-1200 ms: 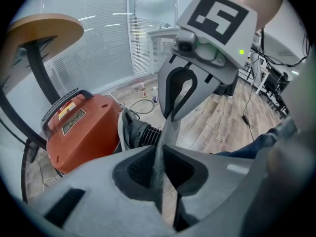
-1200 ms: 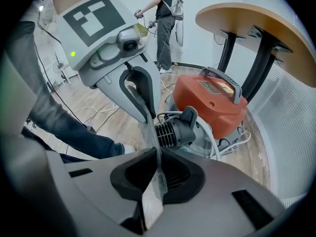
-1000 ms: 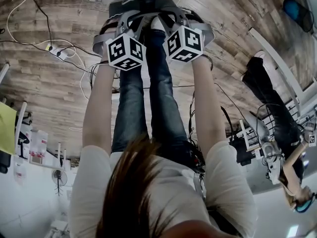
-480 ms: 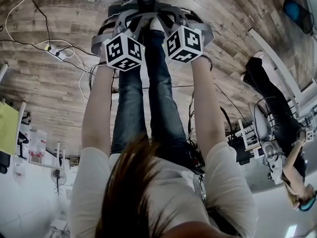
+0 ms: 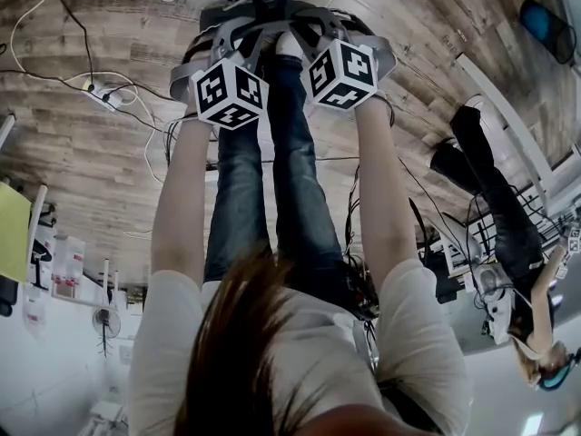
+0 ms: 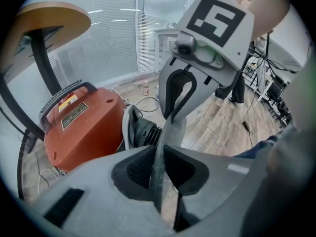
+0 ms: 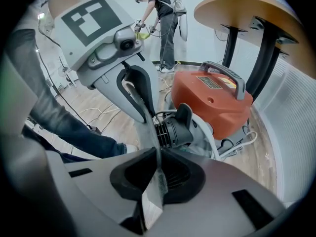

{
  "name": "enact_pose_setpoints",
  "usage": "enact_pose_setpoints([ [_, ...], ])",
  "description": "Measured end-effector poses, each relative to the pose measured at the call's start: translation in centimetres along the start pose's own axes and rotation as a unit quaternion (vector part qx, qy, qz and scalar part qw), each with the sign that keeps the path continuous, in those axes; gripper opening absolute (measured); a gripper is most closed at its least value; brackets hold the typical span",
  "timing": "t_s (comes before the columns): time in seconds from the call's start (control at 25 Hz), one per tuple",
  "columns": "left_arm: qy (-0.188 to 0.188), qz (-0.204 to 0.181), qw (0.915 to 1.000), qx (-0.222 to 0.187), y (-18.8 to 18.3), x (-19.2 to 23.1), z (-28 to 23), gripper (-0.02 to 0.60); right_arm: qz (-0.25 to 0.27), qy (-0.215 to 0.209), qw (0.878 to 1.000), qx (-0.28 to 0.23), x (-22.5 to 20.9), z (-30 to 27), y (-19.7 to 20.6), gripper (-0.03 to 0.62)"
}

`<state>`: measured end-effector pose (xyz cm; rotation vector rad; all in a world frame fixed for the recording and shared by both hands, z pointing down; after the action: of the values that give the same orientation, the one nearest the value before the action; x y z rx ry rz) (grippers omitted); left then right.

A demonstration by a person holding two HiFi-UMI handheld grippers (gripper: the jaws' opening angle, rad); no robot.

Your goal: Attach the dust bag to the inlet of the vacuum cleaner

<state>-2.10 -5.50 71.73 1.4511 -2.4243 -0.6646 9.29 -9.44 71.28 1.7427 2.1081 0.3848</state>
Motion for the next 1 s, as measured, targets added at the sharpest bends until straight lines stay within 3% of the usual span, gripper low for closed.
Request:
enact_pose_setpoints([
  [0.72,-0.008,0.025,0.9996,0.006,0.28,0.00,-0.30,0.077,-0.055,0.021,0.998,-0.014,0.29,-0.13,0.15,0.048],
  [1.0,0.008,0.068,0.9976,0.013,0.57,-0.44,-0.85,0.170,-0.096,0.013,0.995,-0.015,-0.07,-0.15,0.66,0.141],
])
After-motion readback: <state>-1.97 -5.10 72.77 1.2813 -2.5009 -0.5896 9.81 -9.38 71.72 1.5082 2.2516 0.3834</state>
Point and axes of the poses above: the fingertips, and each gripper's own axes: z backward along the fingers, x to its left, y out of its underside, the point moved 9 cm from there along z, backward along the fingers, and after that the axes turned 8 degrees about -z, right-handed, at the moved point
